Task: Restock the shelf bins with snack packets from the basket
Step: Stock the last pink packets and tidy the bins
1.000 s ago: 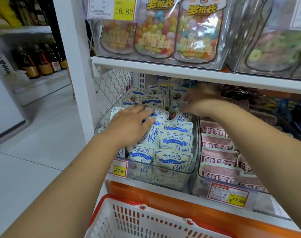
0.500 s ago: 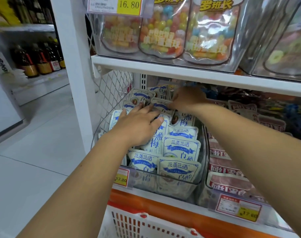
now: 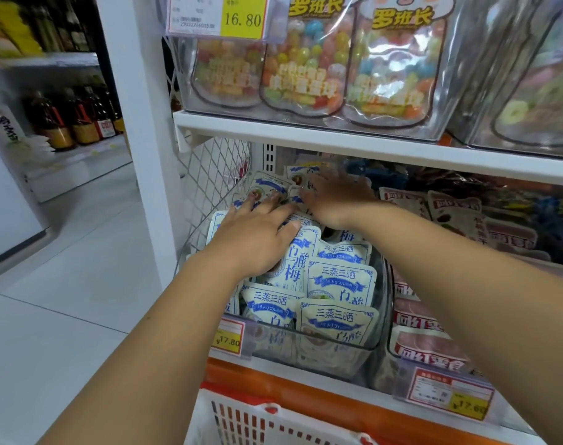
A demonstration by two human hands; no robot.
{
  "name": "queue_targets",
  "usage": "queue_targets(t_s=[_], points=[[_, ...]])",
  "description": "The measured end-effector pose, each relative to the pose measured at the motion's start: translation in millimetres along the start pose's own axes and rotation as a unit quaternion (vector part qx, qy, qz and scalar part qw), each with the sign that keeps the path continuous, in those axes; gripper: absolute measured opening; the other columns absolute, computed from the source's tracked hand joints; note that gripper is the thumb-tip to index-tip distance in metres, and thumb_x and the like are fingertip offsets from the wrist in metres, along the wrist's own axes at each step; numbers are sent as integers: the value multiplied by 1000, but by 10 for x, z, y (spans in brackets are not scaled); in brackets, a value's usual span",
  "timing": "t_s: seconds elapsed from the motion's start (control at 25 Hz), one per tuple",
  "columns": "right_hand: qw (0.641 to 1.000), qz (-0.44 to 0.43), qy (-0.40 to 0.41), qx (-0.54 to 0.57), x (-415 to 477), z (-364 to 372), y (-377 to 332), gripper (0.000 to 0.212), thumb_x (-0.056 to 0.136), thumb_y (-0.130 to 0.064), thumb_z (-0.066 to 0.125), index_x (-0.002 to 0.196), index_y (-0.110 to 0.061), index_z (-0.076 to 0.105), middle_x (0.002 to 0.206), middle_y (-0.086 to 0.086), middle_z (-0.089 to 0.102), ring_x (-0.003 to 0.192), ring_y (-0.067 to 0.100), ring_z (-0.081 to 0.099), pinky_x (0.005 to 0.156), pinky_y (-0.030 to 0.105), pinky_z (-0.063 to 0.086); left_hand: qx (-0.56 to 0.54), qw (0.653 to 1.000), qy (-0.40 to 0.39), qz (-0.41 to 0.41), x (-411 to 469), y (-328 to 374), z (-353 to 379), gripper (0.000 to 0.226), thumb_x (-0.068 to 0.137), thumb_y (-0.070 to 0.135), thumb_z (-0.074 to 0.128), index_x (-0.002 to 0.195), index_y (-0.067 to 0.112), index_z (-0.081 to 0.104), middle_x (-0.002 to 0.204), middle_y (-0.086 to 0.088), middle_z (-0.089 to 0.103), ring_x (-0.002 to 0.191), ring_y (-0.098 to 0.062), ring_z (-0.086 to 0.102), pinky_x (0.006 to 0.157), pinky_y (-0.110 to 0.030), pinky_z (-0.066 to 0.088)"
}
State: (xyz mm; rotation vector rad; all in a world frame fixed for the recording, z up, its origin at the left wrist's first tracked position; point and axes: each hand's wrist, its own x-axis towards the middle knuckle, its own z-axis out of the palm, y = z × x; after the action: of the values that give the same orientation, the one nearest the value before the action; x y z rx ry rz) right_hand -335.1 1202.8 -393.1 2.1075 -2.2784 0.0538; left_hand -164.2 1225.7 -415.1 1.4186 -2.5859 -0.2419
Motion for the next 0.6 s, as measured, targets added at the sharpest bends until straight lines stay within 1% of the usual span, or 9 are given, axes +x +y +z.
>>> queue_targets(t_s=[0.04,0.08,0.12,0.2,0.24,0.32,0.4,0.48,0.6], points=[[999,-38,26,-1,17,-16,-56,53,103,-48,17,152,-30,22,164,0,6,150,29,1,118,59,5,1,1000,3,5,-38,-4,-39,53,102,50,18,153,36,16,164,5,3,150,-24,-3,122,-43,3],[997,-73,26,-8,34,-21,-119,50,104,-43,18,150,-27,28,163,0,9,150,29,1,118,59,6,2,1000,2,6,-83,-22,-79,53,103,47,19,154,33,16,164,3,4,150,-24,-2,122,-39,3],[995,-98,0,-16,55,-16,-185,48,105,-39,18,149,-26,31,163,0,8,150,28,-1,118,60,5,2,1000,-4,4,-133,-64,-117,53,104,45,20,154,29,15,164,0,5,150,-22,-1,122,-36,3],[992,-104,-64,-8,77,-18,-255,47,106,-35,18,151,-26,28,164,-2,2,150,28,-6,118,61,0,-8,1000,-19,4,-234,-150,-161,54,105,41,22,155,24,13,163,-2,7,150,-18,1,121,-31,4],[992,-105,-73,15,72,-29,-257,47,106,-35,18,152,-26,27,164,-2,3,150,26,-6,118,59,0,-18,1000,-22,7,-295,-186,-169,54,105,39,24,155,23,14,163,-2,9,150,-16,3,119,-28,4],[990,-104,-43,82,-21,-107,-244,46,107,-36,19,152,-28,27,163,-2,9,151,23,-1,121,52,2,-43,999,-13,12,-429,-235,-206,52,105,35,28,154,24,18,162,-1,16,149,-13,12,115,-20,9],[986,-105,-23,129,-180,-173,-193,45,107,-33,24,152,-29,27,163,-2,13,150,21,7,122,41,6,-55,998,-1,12,-560,-270,-266,49,105,34,31,153,24,25,158,1,27,144,-14,25,109,-18,18],[983,-121,-44,130,-362,-200,-158,46,107,-30,30,152,-25,29,162,0,17,149,20,15,120,31,11,-46,999,-7,10,-709,-299,-326,47,104,34,33,150,23,31,155,1,35,140,-15,32,108,-20,23],[977,-132,-63,154,-542,-246,-223,47,106,-31,31,152,-22,30,161,0,22,148,19,20,116,26,16,-12,999,-46,19,-963,-336,-371,46,103,33,40,147,21,37,151,2,39,137,-14,36,107,-21,26]])
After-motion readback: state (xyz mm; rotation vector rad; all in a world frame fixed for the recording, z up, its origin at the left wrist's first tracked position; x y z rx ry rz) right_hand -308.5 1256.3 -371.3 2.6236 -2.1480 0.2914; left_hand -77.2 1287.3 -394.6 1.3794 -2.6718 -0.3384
